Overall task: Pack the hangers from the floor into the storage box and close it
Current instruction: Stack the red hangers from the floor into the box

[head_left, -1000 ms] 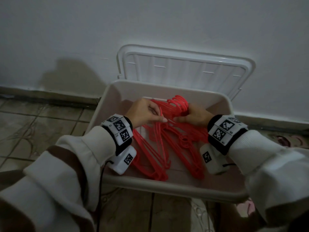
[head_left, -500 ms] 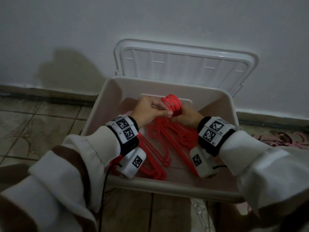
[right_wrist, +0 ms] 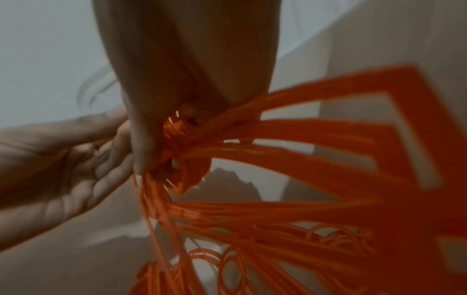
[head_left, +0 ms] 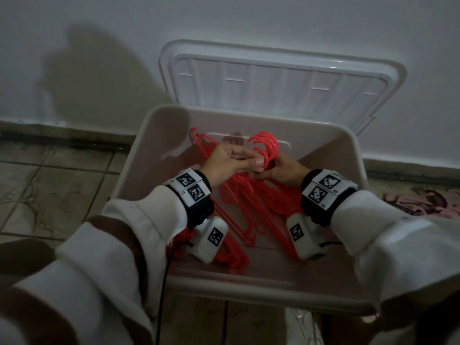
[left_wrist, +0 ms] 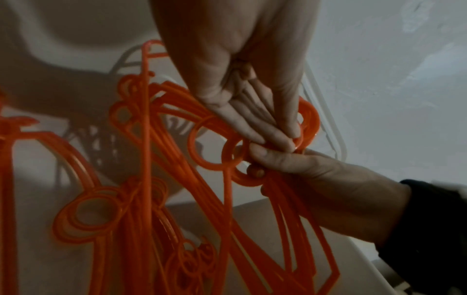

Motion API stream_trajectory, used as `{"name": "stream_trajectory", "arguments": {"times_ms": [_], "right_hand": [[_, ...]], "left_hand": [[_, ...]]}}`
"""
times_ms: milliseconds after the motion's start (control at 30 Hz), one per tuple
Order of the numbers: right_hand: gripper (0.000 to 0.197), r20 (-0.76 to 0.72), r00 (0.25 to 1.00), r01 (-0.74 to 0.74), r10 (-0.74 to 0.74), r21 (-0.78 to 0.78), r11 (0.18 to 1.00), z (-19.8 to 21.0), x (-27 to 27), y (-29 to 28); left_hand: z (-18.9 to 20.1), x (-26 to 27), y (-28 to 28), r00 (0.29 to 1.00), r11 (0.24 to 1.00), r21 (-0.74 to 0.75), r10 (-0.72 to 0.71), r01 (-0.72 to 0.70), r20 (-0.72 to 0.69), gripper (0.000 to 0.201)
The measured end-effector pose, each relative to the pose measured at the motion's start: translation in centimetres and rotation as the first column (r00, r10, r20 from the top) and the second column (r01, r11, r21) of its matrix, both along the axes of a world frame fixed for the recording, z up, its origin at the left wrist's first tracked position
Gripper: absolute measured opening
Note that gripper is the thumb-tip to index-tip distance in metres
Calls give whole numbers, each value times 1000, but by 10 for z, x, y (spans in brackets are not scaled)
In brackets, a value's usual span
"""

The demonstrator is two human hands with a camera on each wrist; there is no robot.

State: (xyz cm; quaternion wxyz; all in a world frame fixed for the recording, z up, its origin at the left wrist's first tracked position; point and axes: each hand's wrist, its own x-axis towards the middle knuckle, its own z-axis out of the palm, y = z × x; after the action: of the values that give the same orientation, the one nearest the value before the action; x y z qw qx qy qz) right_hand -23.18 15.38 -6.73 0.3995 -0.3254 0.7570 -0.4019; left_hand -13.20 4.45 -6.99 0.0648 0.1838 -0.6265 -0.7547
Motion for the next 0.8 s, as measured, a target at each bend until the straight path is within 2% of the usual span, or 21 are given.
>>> {"name": "stream_trajectory", "arguments": {"times_ms": [100, 200, 267, 333, 367, 433, 500, 533, 633, 700, 800], "right_hand": [[44, -5, 1000, -1, 1, 0, 1000, 3, -3, 0], [25, 18, 999, 40, -40, 34, 999, 2, -7, -1], [25, 23, 995, 99, -101, 70, 993, 3, -9, -1], [16, 23, 997, 69, -72, 96, 993, 6, -10, 0], [21, 17, 999, 41, -43, 114, 993, 8, -12, 1], [34, 16, 1000, -17, 15, 154, 988, 13, -15, 4], [36, 26, 996, -88, 84, 203, 975, 16, -20, 6], [35, 38, 994, -112, 106, 230, 967, 17, -23, 8], [29, 44, 992, -129, 122, 202, 971, 21, -29, 16], [26, 45, 994, -102, 96, 157, 982, 22, -32, 21], [12, 21, 997, -76, 74, 118, 990, 22, -35, 25]], "left_hand": [[-1, -4, -1, 999, 998, 59, -25, 23, 28, 13], [-2, -6, -14, 995, 996, 80, -38, 30, 95, 13], [-3, -5, -28, 981, 996, 27, -86, 83, 173, 10], [-10, -3, -41, 942, 978, -75, -165, 195, 293, 6], [-15, -2, -46, 900, 950, -145, -205, 278, 385, 6], [-29, 0, -53, 774, 852, -262, -230, 453, 591, 9], [-43, 0, -54, 692, 809, -278, -205, 518, 692, 22], [-51, -1, -54, 683, 780, -320, -180, 537, 708, 23], [-70, -7, -59, 707, 560, -595, 21, 577, 707, 12], [-80, -12, -62, 716, 534, -638, 84, 555, 693, 21], [-85, -21, -55, 666, 517, -590, 52, 619, 744, 36]]}}
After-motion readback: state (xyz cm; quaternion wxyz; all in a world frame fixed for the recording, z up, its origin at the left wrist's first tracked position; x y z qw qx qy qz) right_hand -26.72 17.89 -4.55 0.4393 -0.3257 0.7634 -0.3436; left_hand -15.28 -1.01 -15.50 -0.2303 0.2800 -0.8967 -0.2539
